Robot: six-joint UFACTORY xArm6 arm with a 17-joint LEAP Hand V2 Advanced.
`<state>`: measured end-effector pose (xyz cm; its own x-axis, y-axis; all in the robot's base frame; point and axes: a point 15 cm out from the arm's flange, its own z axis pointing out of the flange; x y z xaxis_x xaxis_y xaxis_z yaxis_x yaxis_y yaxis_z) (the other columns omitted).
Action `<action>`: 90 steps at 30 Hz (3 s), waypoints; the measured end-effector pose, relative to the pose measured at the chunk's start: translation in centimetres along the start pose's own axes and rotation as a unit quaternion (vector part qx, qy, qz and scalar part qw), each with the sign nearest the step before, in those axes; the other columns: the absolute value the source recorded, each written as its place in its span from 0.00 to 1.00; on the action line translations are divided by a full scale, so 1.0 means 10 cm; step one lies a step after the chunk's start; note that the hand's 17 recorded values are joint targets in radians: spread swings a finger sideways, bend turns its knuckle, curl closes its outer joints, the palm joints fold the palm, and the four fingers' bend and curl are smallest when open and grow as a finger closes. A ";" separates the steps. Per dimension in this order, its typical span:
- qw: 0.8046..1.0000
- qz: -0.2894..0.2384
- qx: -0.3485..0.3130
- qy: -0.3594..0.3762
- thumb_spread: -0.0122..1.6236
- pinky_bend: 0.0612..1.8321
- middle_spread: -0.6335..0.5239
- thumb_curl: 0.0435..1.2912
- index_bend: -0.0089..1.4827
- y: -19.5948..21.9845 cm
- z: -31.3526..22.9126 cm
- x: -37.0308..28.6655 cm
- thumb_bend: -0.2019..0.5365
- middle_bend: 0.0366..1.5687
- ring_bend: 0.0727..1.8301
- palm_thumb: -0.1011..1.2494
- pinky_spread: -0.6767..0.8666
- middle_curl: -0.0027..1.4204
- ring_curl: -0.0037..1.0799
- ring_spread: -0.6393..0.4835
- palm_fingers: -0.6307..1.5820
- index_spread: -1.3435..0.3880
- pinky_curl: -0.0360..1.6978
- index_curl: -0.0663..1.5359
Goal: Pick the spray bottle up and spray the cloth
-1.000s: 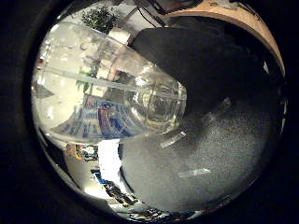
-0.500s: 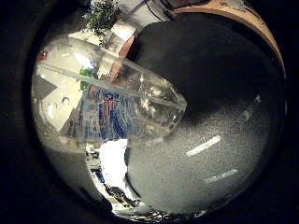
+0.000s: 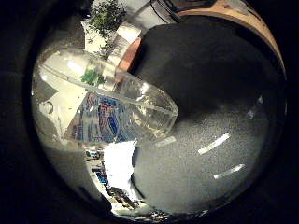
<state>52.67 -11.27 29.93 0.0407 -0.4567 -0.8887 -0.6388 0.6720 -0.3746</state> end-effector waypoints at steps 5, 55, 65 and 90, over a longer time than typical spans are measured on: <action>1.000 -0.024 -0.001 0.009 0.47 0.75 0.37 0.66 0.76 -0.05 -0.14 -0.15 0.25 0.81 0.75 0.84 0.25 0.56 0.61 0.37 0.82 0.61 0.34 0.47; 0.825 -0.229 -0.413 0.311 0.32 0.71 0.38 0.79 0.80 2.24 0.77 -1.48 0.25 0.84 0.76 0.82 0.25 0.54 0.62 0.37 0.82 0.61 0.40 0.45; 0.814 -0.260 -0.403 0.326 0.32 0.72 0.38 0.79 0.80 2.02 0.56 -1.87 0.25 0.84 0.77 0.82 0.25 0.54 0.63 0.37 0.82 0.61 0.41 0.45; 0.817 -0.287 -0.389 0.315 0.31 0.72 0.38 0.79 0.80 2.12 0.44 -2.02 0.25 0.84 0.77 0.81 0.25 0.54 0.63 0.37 0.82 0.61 0.41 0.46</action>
<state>41.76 14.77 38.79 0.2588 -0.9403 -0.2213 -0.9580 -0.2204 -0.1835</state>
